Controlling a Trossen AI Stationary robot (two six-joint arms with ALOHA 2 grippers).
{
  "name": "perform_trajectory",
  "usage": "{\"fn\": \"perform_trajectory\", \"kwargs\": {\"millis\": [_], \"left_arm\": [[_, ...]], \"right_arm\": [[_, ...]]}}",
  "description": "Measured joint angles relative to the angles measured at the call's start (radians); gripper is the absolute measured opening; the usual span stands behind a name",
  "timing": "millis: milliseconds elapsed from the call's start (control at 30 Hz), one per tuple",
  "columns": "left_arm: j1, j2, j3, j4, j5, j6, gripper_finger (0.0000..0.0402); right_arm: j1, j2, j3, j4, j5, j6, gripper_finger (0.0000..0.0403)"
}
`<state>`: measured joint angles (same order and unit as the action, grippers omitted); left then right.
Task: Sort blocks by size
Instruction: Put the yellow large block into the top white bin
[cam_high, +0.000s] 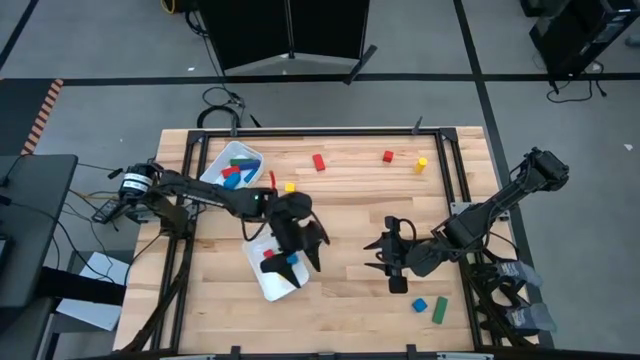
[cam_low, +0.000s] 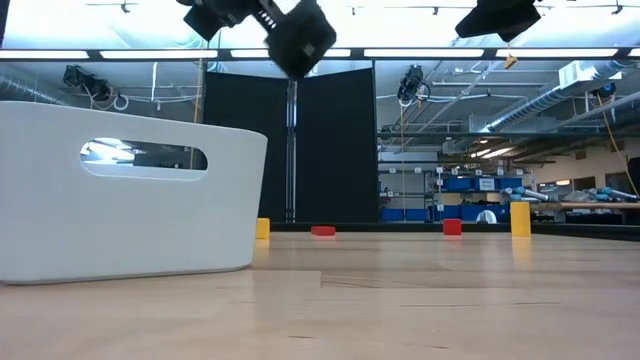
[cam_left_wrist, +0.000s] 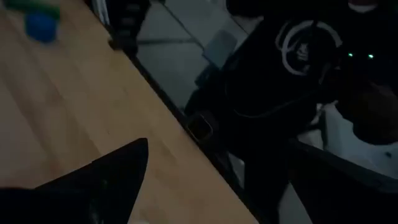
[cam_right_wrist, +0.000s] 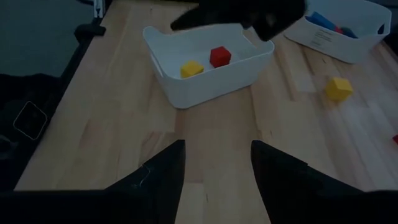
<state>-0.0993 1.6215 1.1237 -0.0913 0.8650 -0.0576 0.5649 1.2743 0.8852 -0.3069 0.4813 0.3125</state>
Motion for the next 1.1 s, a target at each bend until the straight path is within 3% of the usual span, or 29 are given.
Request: {"fn": "perform_trajectory", "kwargs": {"millis": [267,633,733,833,1100], "left_arm": [[0.014,0.000,0.000,0.234,-0.037,-0.100,0.0378],[0.013,0.000,0.000,0.257,-0.139,-0.111,0.0379],[0.007,0.000,0.000,0.257,-0.133,-0.115,0.0379],[0.005,0.000,0.000,0.256,-0.055,-0.155,0.0379],[0.002,0.000,0.000,0.294,-0.075,-0.267,0.0379]], "right_arm": [[0.007,0.000,0.000,0.000,0.000,-0.002,0.0197],[0.010,0.000,0.000,0.000,0.000,-0.002,0.0197],[0.010,0.000,0.000,0.000,0.000,-0.002,0.0198],[0.010,0.000,0.000,0.000,0.000,-0.002,0.0197],[0.010,0.000,0.000,0.000,0.010,-0.007,0.0195]]}}
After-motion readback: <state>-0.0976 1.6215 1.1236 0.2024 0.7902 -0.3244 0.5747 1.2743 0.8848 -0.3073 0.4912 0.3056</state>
